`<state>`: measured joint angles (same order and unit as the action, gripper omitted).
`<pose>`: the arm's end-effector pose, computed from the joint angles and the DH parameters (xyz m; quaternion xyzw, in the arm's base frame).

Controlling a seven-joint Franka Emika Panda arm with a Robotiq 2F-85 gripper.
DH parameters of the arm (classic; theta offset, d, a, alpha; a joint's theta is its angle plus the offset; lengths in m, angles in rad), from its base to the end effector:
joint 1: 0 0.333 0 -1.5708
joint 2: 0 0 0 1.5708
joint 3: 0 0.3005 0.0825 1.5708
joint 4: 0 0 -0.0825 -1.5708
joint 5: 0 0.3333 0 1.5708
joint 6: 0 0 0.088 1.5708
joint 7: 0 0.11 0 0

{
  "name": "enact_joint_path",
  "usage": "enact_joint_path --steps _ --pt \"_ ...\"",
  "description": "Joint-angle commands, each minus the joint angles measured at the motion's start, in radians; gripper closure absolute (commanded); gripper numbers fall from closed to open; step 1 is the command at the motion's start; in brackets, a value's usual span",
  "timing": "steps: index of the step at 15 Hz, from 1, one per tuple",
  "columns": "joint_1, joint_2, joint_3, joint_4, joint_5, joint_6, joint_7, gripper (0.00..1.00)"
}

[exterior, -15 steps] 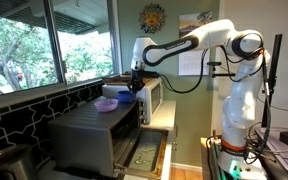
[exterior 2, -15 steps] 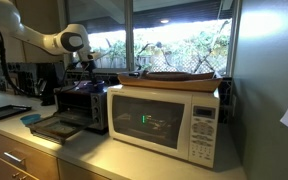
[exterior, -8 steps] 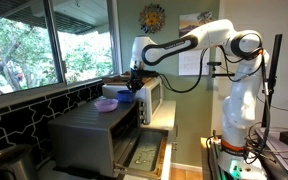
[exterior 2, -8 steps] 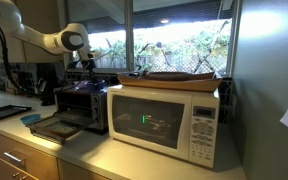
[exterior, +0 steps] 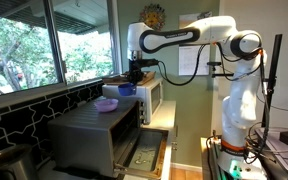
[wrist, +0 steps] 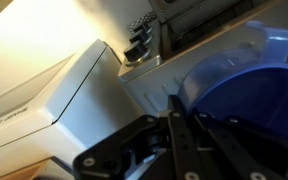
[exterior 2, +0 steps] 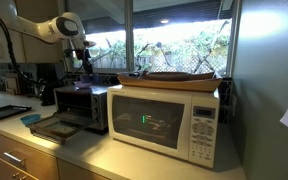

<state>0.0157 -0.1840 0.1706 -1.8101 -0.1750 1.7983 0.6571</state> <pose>0.4631 0.0794 0.6146 0.9667 -0.2192 0.1184 0.0587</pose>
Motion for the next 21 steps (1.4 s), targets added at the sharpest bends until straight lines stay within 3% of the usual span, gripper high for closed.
enact_joint_path --steps 1,5,8,9,13,14,21 --pt "0.041 0.095 0.038 0.170 -0.095 -0.178 -0.070 0.99" --pt "0.104 0.187 0.079 0.302 -0.197 -0.292 -0.130 0.99" --pt "0.148 0.239 0.082 0.370 -0.232 -0.289 -0.168 0.99" --pt "0.146 0.190 0.065 0.300 -0.208 -0.262 -0.130 0.94" --pt "0.164 0.231 0.061 0.351 -0.215 -0.262 -0.151 0.94" --pt "0.164 0.233 0.060 0.353 -0.215 -0.262 -0.153 0.99" --pt "0.213 0.239 0.076 0.382 -0.370 -0.263 -0.143 0.99"
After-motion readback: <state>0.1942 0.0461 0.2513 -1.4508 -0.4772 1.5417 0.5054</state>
